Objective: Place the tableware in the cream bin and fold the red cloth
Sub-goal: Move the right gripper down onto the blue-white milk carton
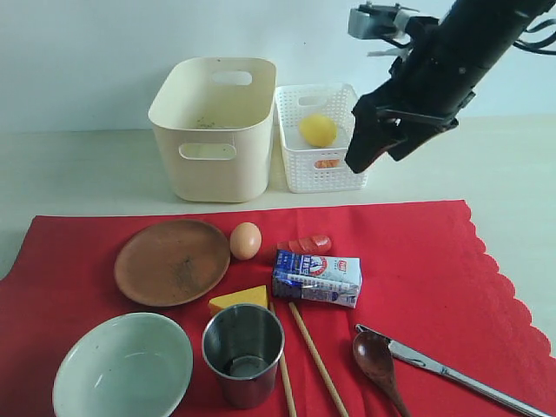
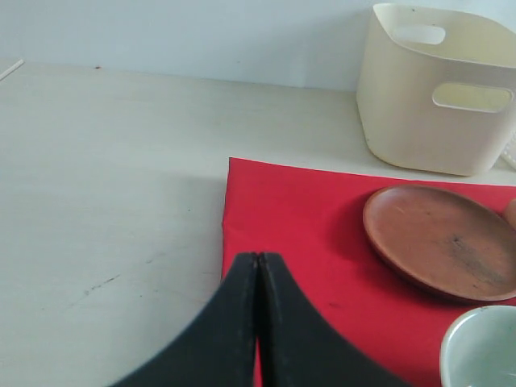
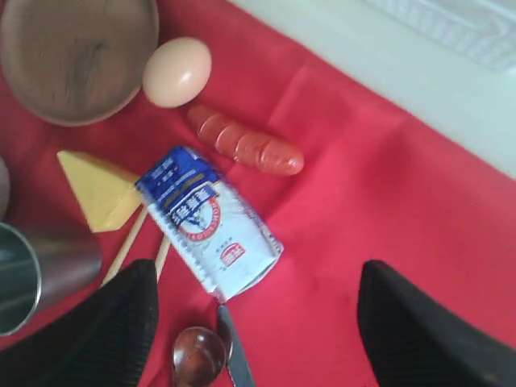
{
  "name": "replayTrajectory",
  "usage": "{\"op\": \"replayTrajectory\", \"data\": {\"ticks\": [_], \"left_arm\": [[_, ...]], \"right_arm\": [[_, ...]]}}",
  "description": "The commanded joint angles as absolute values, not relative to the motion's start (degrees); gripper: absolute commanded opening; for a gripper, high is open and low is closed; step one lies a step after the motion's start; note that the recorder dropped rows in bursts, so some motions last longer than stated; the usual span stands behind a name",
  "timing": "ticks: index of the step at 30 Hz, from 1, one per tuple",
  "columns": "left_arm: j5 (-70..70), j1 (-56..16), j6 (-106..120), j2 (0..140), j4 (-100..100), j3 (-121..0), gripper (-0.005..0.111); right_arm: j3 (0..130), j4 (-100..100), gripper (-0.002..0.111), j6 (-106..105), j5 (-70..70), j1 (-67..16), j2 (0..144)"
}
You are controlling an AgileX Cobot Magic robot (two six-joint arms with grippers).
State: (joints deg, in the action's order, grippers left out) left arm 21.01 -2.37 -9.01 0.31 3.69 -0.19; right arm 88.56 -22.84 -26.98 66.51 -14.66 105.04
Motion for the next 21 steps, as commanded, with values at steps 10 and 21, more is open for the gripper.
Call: {"op": "replayTrajectory", "data": {"ticks": [10,21], "left_arm": [[20.4,-2.3,-9.0,0.0,3.7,0.0,0.0],[20.4,-2.3,-9.0,0.0,3.7,0.0,0.0]], "right_arm": [[80.3,-23.8,0.067,-48.3,60.0,-25.8,107.9],[80.3,-8.4,0.075,-46.8,53.8,-32.0,116.0]]}}
